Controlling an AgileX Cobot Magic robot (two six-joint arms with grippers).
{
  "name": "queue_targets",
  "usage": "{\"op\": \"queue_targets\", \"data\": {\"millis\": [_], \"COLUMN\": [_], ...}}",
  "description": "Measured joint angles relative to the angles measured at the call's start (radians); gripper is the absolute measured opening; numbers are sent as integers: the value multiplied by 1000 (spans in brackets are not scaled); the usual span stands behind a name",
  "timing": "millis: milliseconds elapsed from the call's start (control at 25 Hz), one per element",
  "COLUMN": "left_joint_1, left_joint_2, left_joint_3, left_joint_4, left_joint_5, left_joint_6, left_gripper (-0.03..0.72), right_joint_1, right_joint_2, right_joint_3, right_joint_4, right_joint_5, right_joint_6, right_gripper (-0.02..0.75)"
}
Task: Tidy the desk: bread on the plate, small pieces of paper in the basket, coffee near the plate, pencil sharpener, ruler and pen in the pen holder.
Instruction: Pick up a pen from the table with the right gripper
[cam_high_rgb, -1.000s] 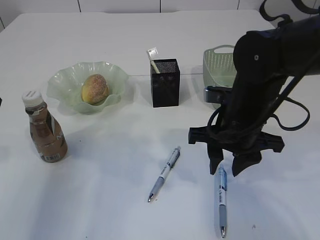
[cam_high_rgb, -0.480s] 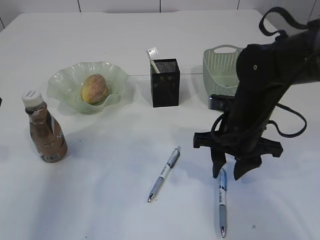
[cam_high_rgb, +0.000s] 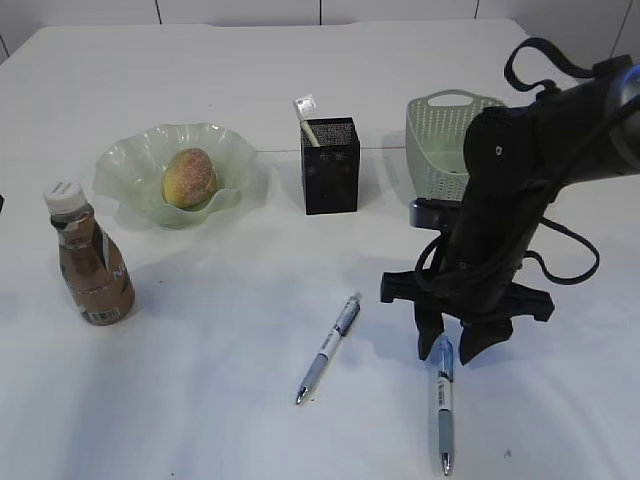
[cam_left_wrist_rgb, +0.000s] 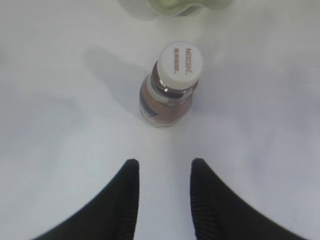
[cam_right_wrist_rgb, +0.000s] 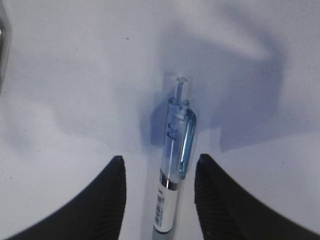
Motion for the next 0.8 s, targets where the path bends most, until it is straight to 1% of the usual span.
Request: {"op": "queue_targets", "data": {"millis": [800], "left_joint_1": [0], "left_joint_2": [0], "left_joint_3": [0], "left_joint_4": [0], "left_joint_5": [0], "left_joint_6": [0], "left_gripper": [238], "right_joint_1": [0], "right_joint_2": [35], "right_joint_3": [0], "right_joint_4": [2], "right_joint_5": [-32], "right_joint_6": [-7], "right_gripper": [365]}}
